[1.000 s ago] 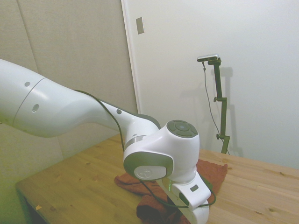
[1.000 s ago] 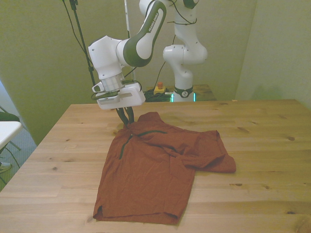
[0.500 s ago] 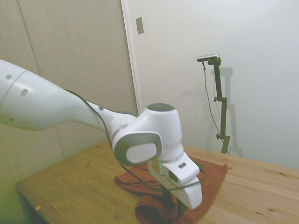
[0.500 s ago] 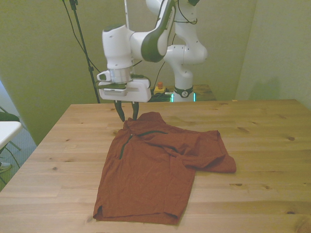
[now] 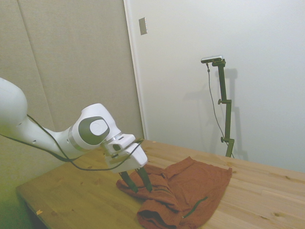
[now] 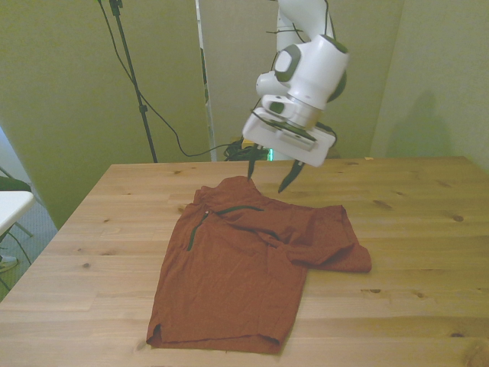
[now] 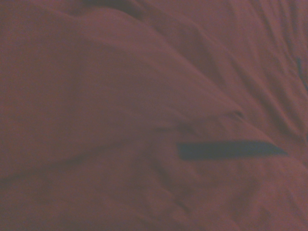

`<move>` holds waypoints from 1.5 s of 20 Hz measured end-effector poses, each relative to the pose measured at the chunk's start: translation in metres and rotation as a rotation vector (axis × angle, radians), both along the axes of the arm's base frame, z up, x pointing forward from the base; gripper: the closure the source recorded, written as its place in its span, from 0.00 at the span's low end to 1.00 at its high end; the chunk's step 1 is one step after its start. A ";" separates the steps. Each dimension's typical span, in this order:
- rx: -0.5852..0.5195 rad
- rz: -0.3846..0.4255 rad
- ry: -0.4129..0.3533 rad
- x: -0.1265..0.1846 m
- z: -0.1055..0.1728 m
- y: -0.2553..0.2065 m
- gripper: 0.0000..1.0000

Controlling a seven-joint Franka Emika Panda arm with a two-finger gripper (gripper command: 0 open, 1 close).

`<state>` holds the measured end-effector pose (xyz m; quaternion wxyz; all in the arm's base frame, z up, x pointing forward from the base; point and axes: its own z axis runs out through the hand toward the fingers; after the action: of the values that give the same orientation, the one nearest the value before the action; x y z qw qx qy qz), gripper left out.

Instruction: Fold the shorts

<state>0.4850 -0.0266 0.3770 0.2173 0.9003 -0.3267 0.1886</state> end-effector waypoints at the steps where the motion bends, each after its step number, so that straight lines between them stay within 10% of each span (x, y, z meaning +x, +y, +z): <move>1: -0.041 0.046 -0.007 0.005 -0.007 0.011 0.00; 9: -0.238 0.376 -0.103 -0.019 -0.030 0.132 0.00; 30: -0.226 0.405 -0.078 -0.031 -0.056 0.142 0.00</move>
<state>0.4536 0.1156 0.3209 0.2616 0.9094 -0.1243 0.2984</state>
